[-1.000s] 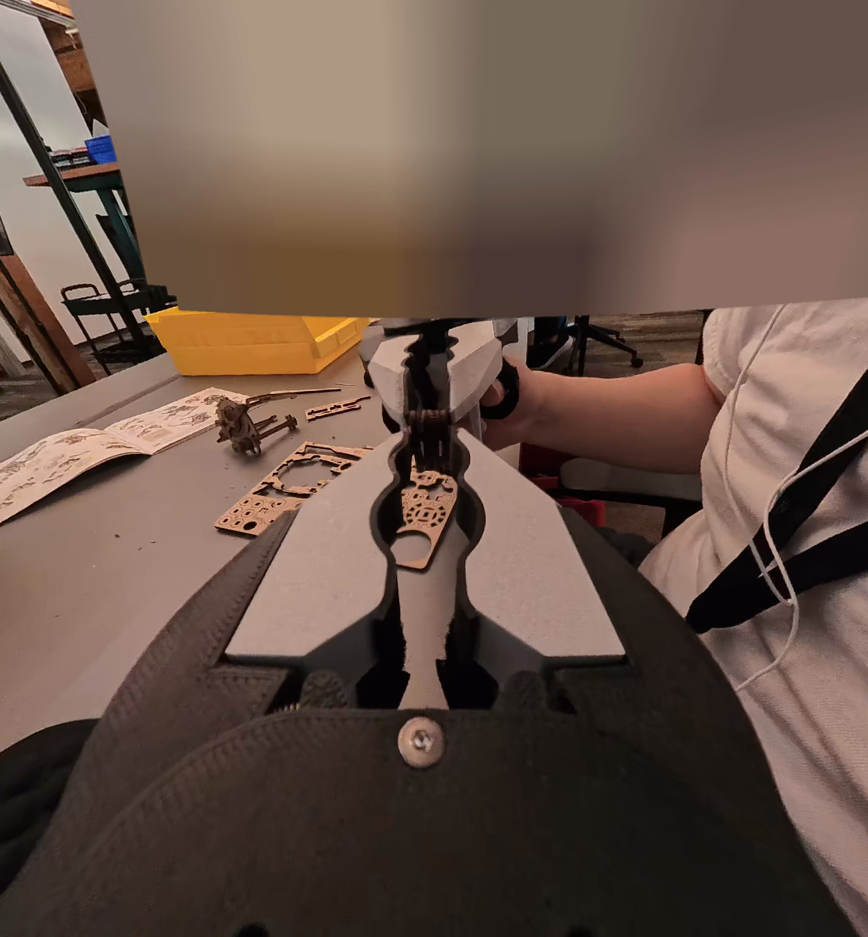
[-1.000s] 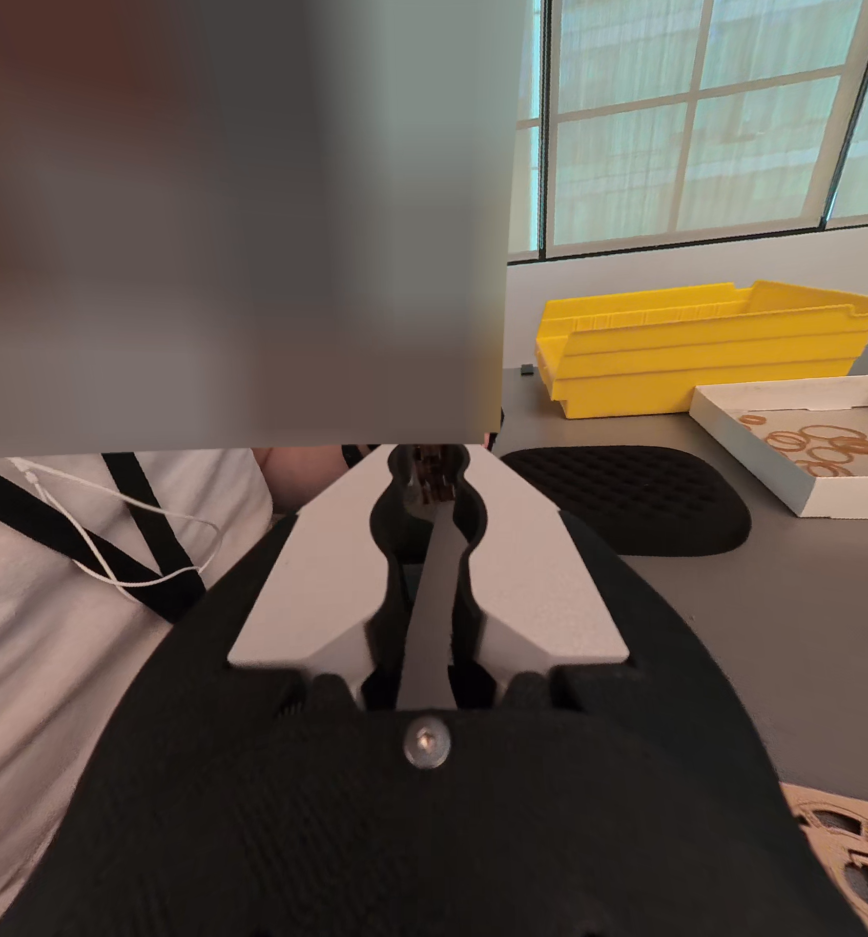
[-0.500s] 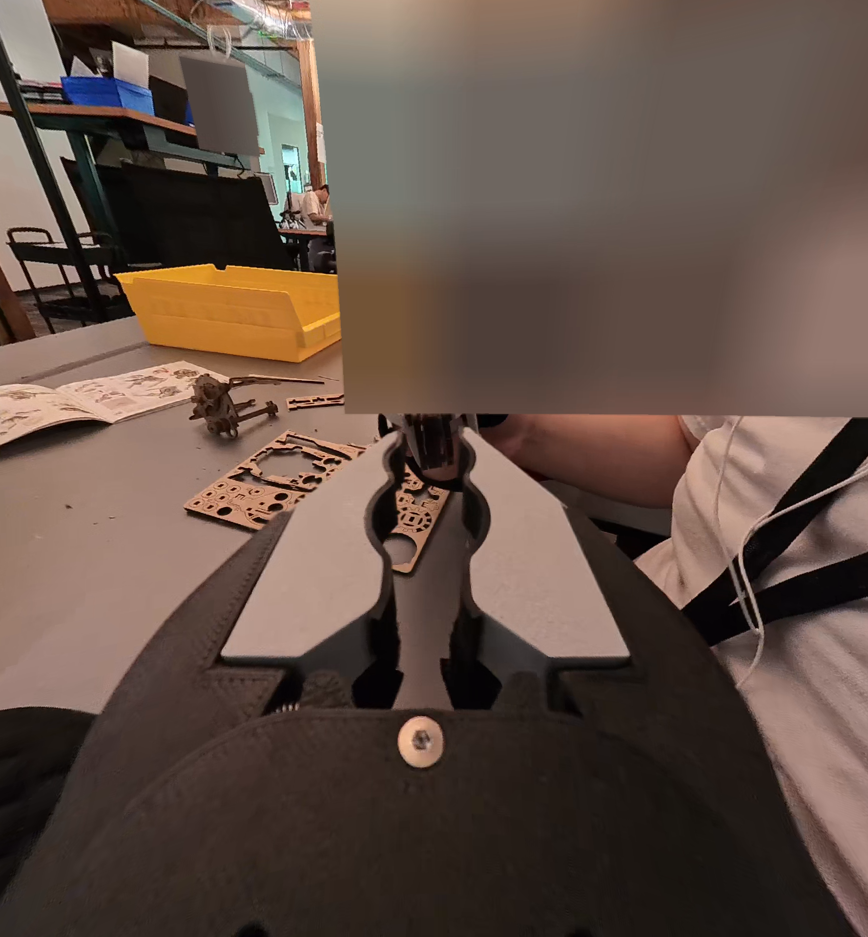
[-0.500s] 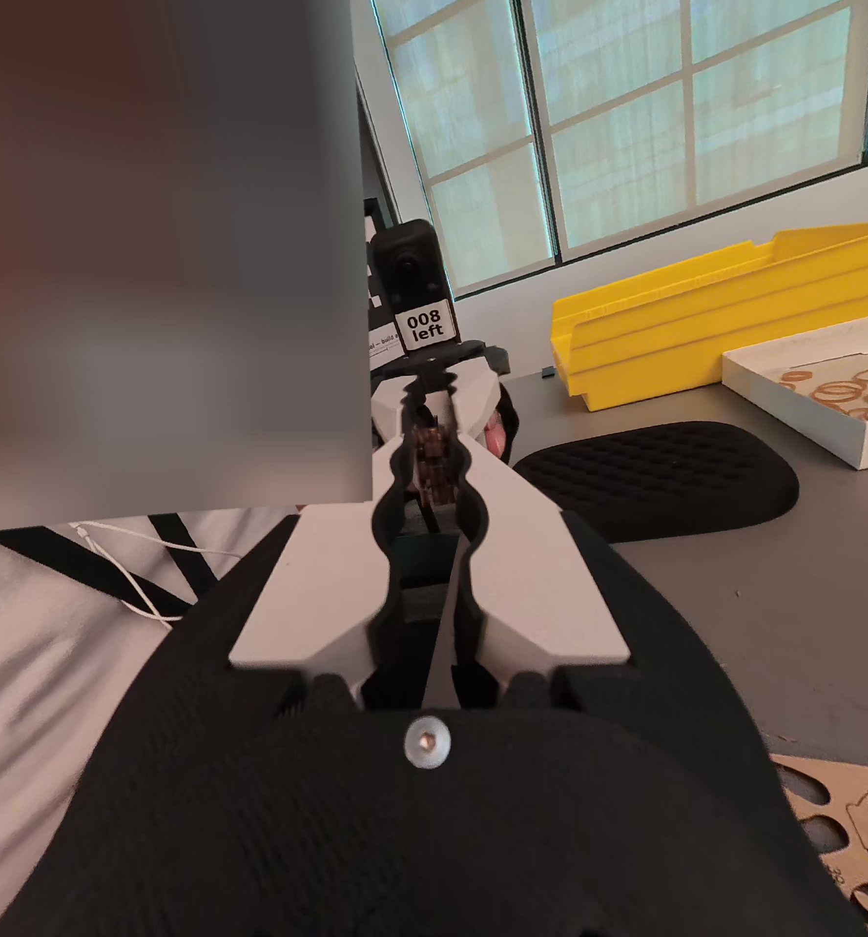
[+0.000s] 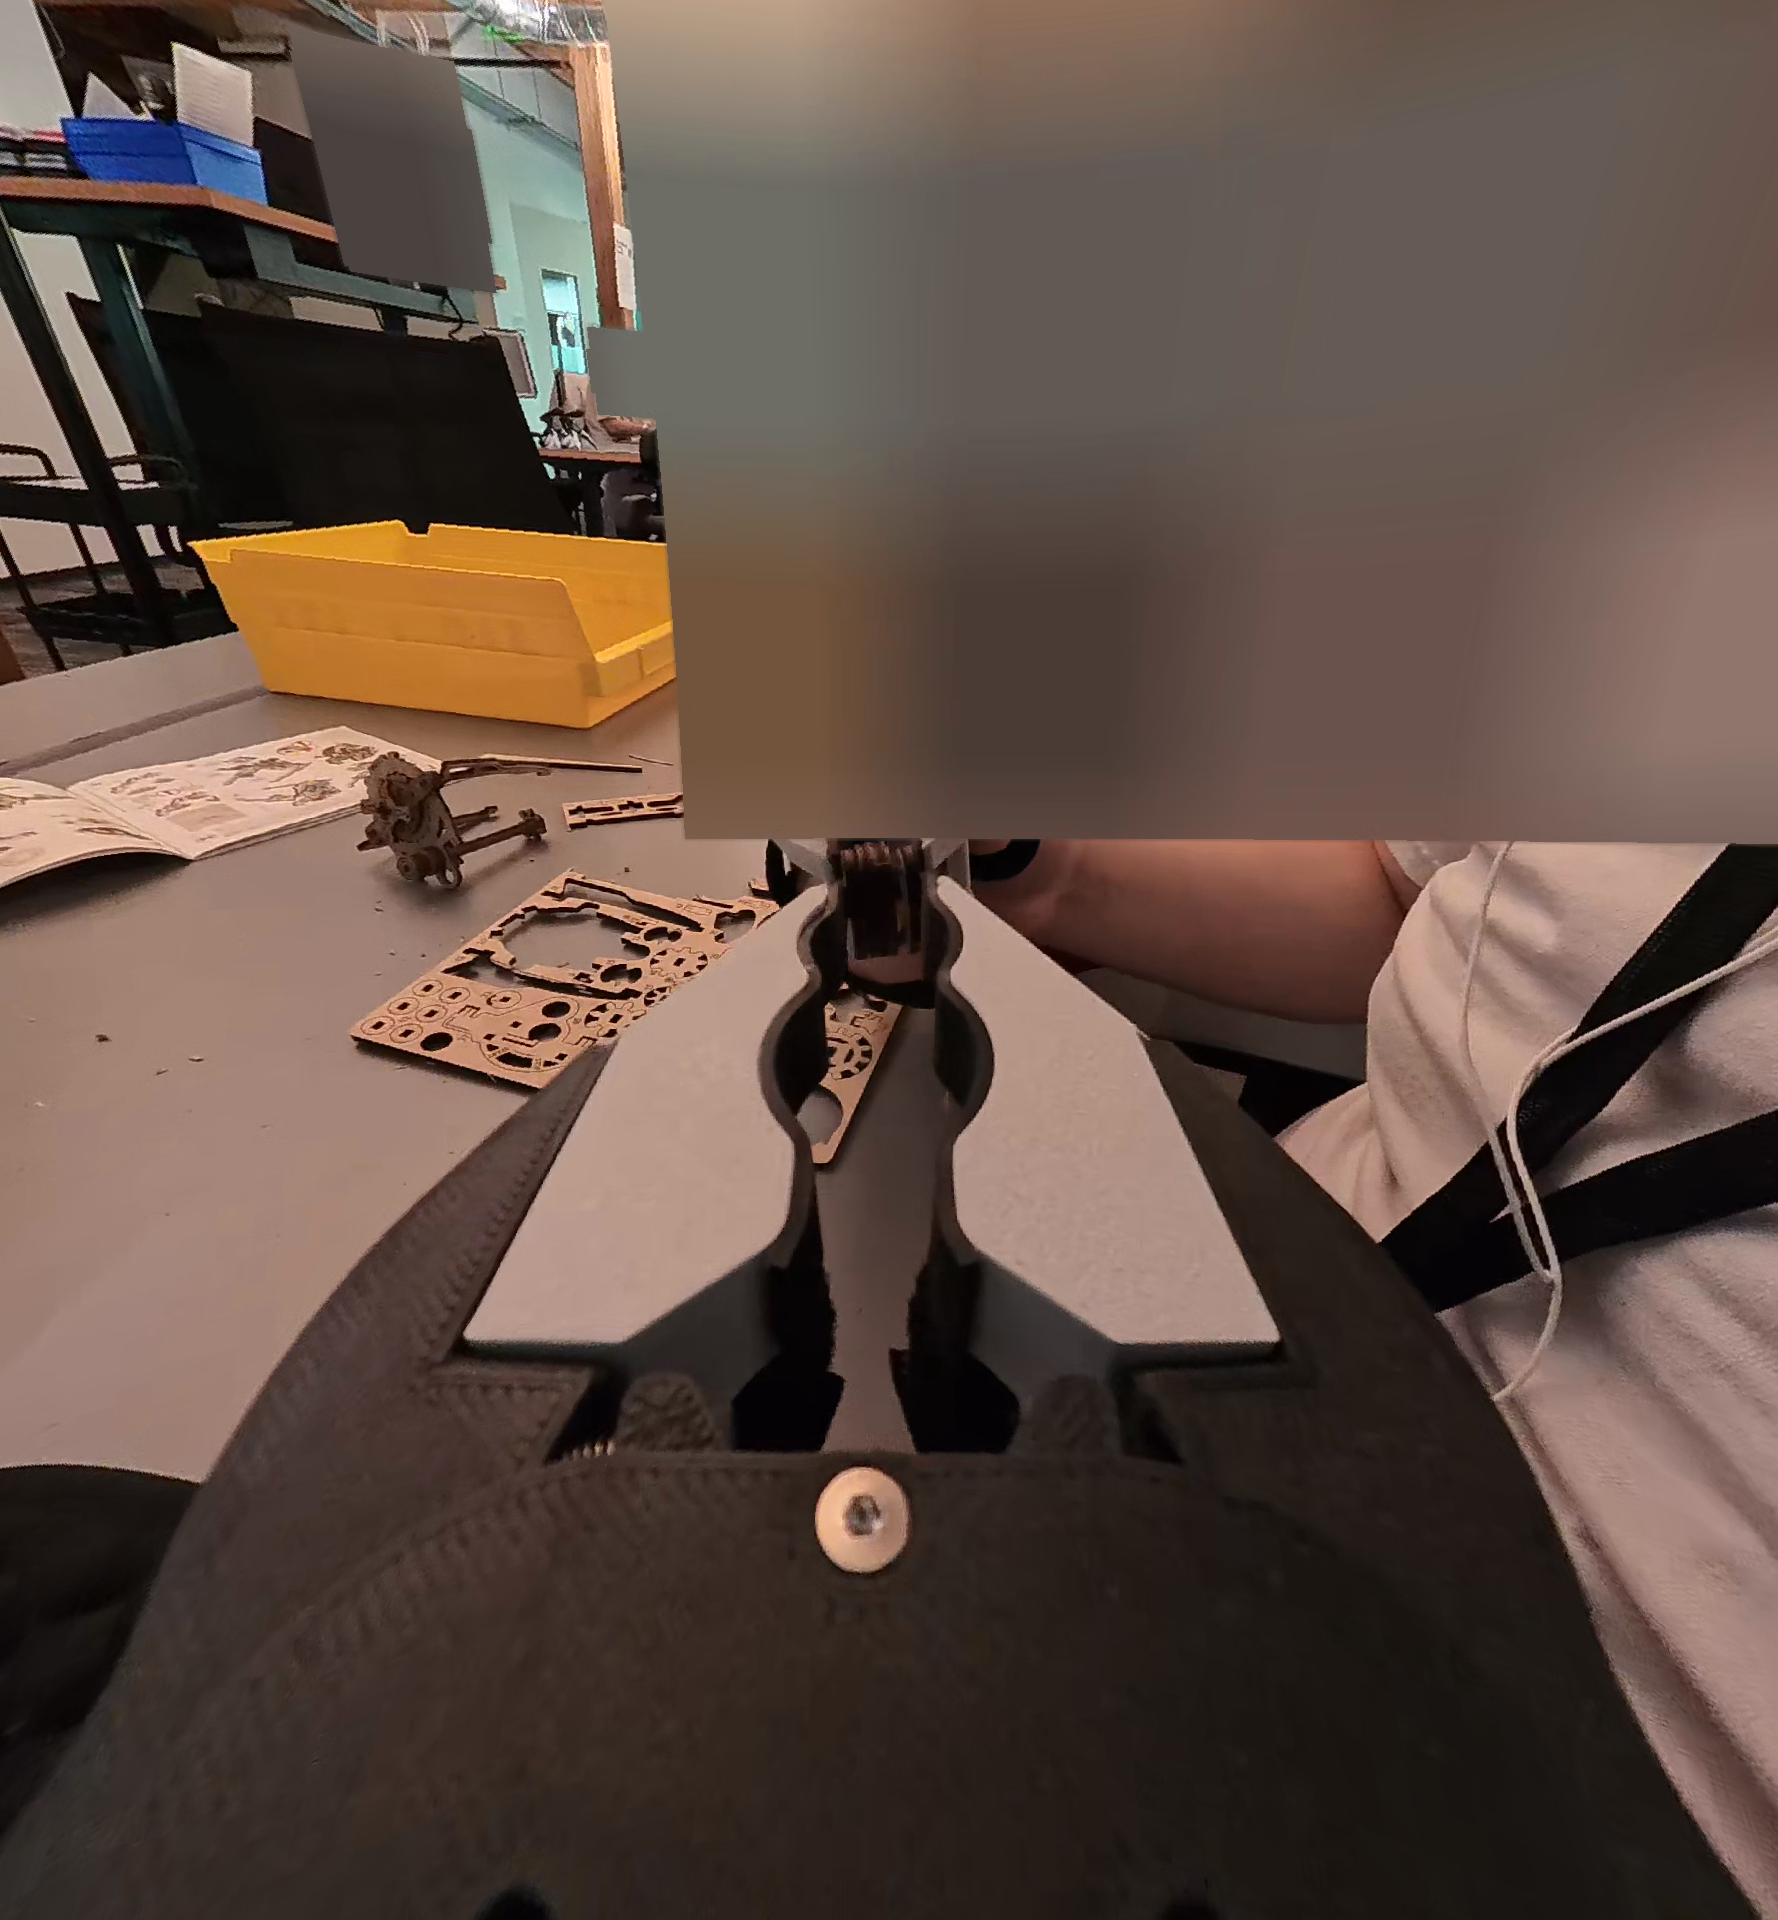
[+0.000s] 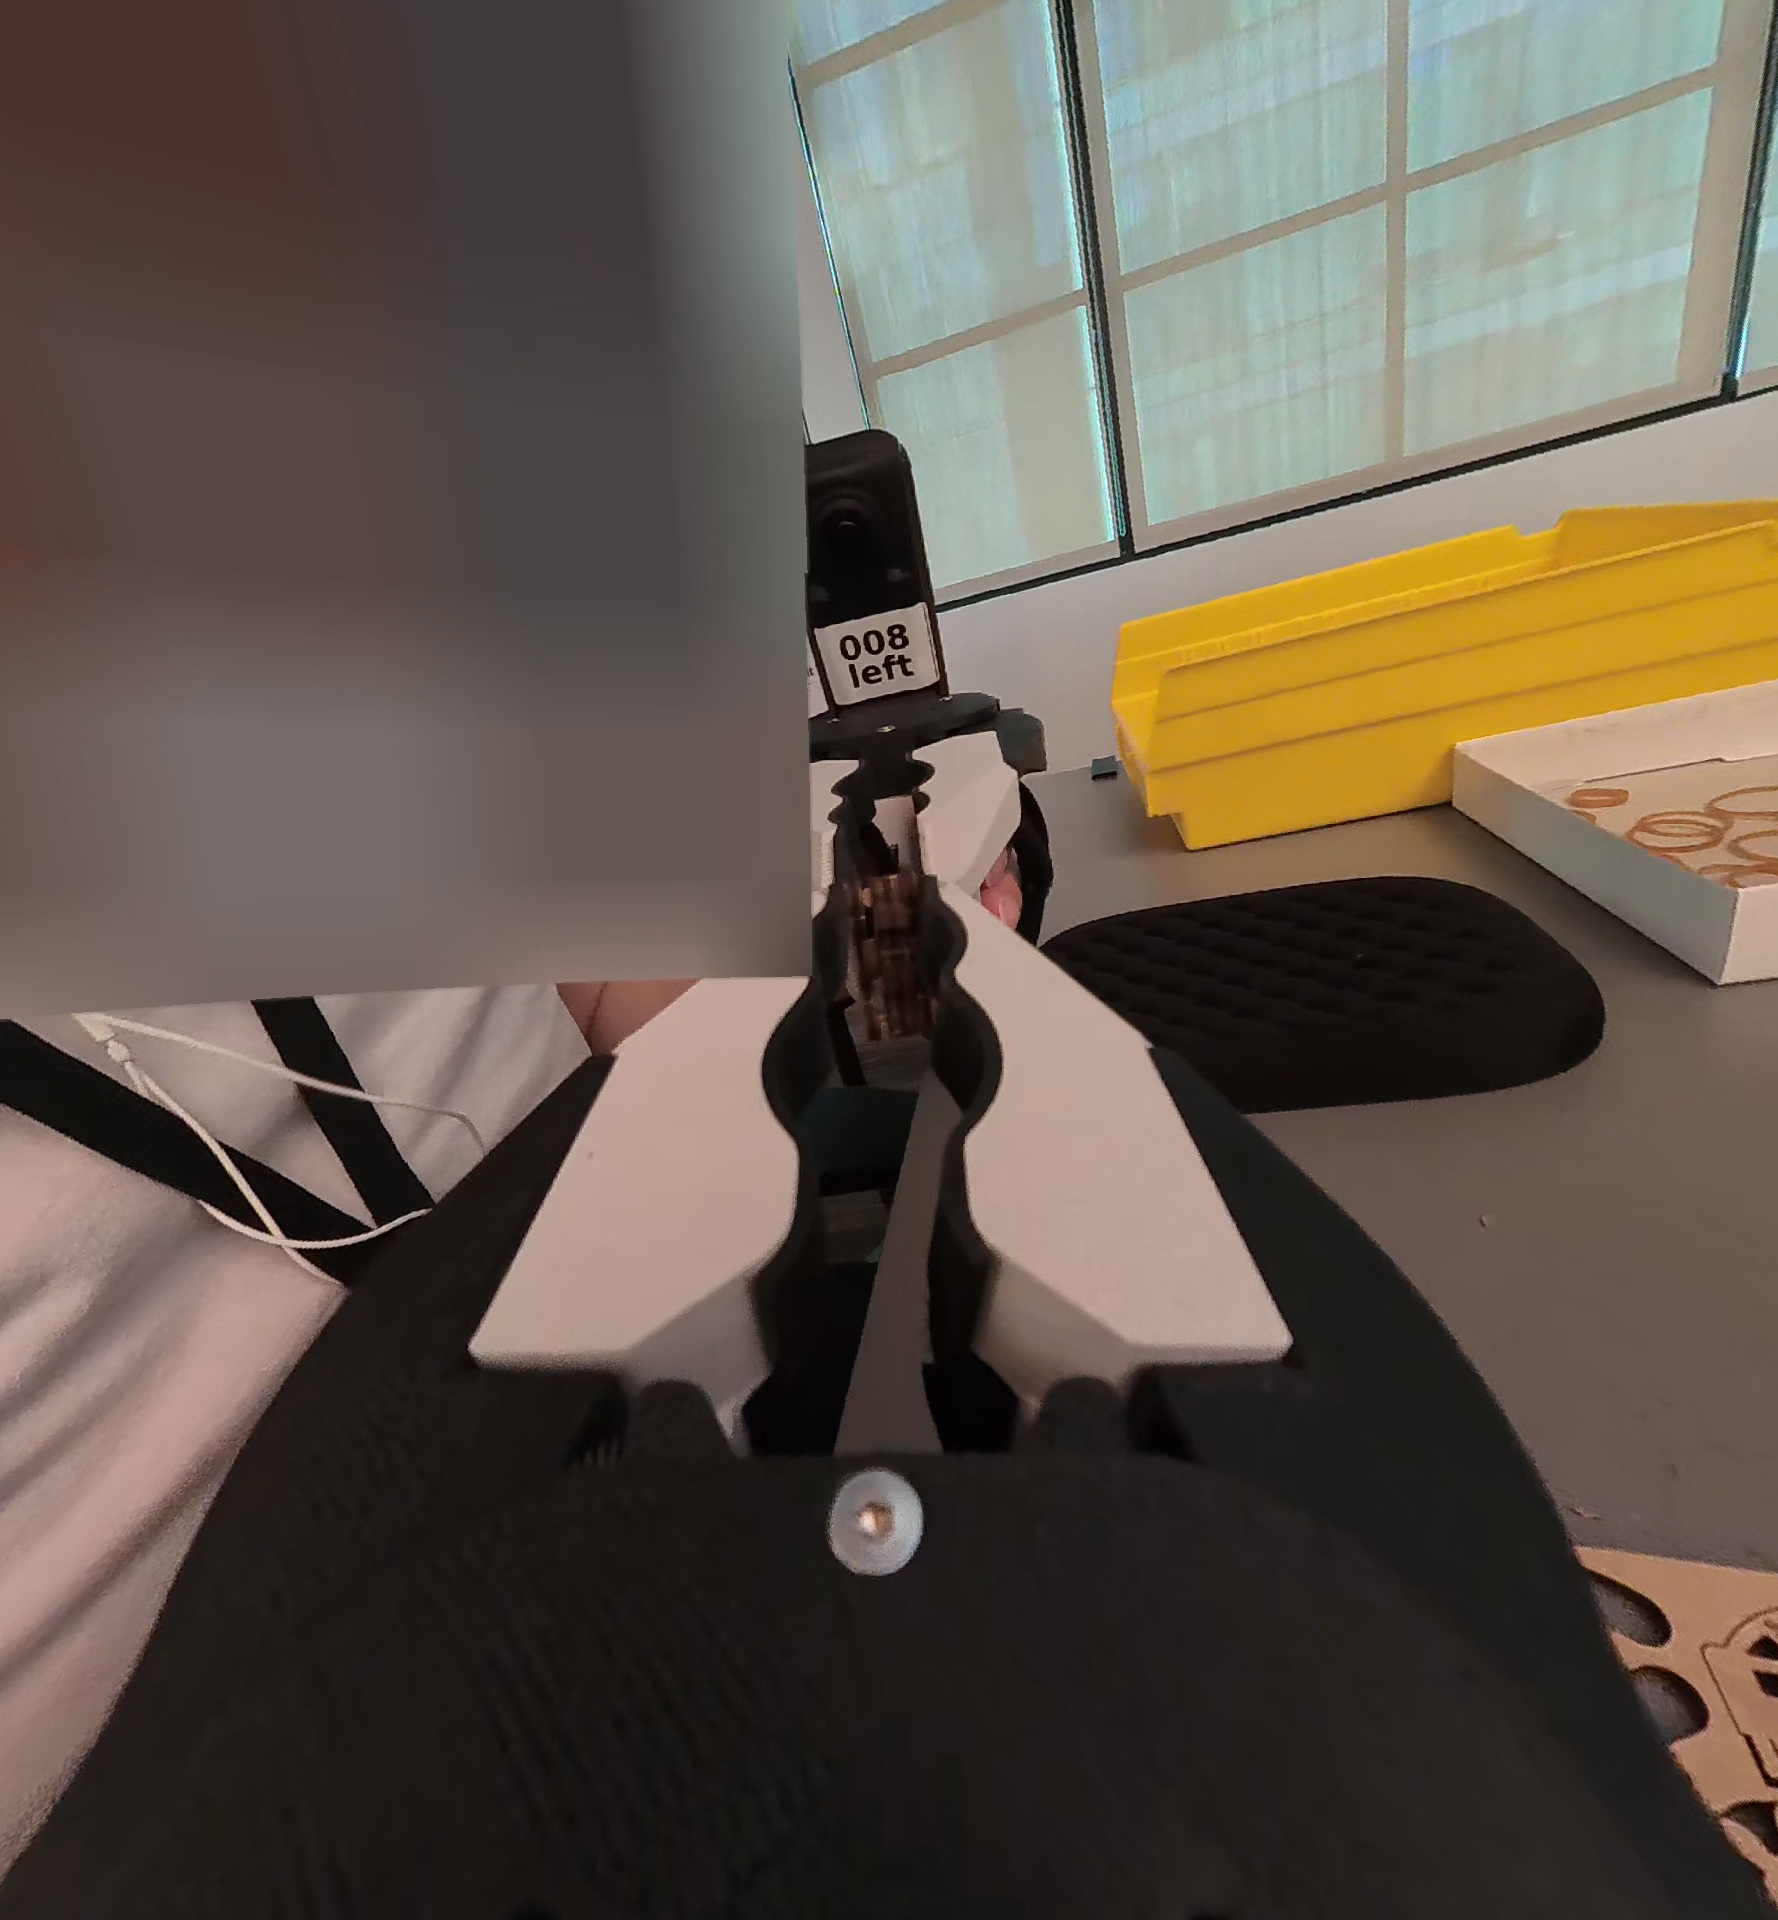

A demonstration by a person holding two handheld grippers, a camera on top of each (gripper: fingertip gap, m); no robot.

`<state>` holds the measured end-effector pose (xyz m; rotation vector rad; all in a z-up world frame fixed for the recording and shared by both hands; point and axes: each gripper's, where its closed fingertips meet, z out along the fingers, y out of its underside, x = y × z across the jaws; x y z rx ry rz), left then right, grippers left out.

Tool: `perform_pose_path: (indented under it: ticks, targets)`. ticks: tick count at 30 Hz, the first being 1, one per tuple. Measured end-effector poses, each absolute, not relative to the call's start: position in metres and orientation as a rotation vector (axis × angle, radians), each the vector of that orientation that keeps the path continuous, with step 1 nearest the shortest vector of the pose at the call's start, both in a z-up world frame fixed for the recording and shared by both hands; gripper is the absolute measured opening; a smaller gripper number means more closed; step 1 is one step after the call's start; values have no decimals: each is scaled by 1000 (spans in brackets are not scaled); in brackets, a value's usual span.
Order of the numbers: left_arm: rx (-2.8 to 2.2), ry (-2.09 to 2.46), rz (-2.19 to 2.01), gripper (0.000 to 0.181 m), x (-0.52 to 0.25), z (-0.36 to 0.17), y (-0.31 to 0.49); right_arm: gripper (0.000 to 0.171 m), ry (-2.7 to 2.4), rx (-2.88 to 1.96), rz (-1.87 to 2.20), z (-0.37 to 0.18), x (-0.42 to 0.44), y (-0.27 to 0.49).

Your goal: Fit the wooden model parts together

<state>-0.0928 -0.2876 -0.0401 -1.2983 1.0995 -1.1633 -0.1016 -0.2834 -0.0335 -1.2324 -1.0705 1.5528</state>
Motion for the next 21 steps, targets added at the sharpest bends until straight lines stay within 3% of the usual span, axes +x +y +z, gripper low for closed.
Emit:
perform_pose_path:
  ticks: [21]
  targets:
    - [-1252,1111,-1156,11,-92,-35,-294,12,-1112,-1136,1510,-28,-101,-291]
